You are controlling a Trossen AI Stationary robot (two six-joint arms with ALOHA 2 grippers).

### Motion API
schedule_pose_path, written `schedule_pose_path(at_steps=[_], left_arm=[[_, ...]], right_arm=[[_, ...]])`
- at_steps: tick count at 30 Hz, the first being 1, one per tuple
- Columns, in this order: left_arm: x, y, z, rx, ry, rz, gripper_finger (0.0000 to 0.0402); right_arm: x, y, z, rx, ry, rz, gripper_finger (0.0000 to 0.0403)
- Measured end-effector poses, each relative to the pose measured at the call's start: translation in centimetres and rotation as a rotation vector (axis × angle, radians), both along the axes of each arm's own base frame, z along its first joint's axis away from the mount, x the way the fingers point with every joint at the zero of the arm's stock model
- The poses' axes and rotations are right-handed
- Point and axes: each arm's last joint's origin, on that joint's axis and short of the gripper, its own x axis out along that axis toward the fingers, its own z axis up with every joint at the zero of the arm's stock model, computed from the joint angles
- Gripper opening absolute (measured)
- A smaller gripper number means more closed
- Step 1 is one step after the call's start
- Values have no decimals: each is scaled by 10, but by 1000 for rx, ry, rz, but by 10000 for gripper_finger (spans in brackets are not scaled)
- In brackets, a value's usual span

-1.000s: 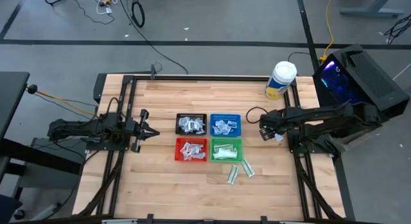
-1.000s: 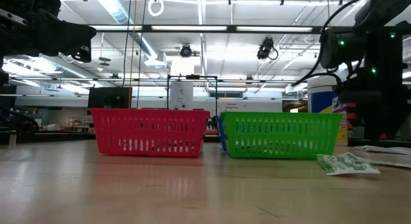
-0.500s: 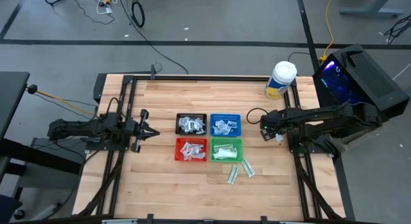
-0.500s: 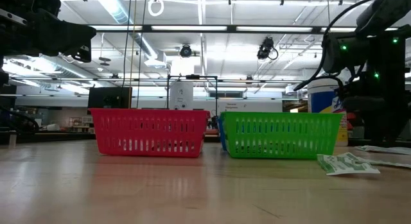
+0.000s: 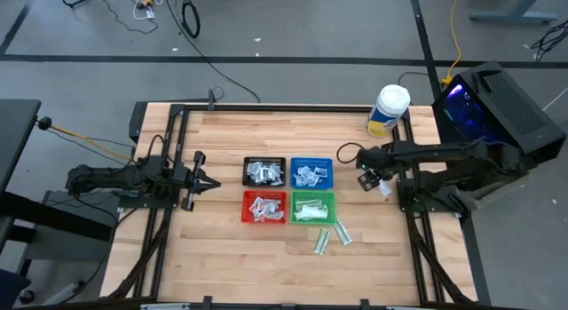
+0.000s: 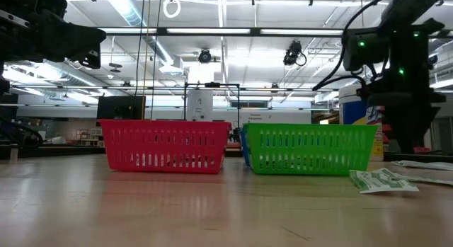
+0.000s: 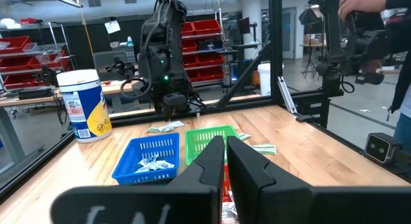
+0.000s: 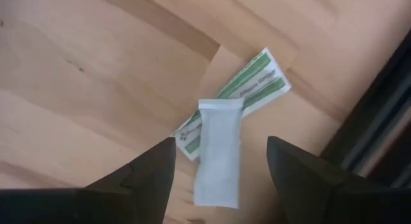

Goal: Pick & Place First Aid Supplies
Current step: Put the green bandage pack into the green bin

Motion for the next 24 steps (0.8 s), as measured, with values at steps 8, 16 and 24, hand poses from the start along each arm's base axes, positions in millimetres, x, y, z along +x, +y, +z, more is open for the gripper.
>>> schedule_pose_path(at_steps=[8, 16, 24], left_arm=[[0, 0, 0, 0, 0, 0, 25], [0, 0, 0, 0, 0, 0, 25], [0, 0, 0, 0, -1, 0, 25]], right_arm=[[23, -21, 18, 141, 15, 238, 246], [40, -44, 18, 242, 88, 324, 246], [32, -42, 9, 322, 204, 289, 246]])
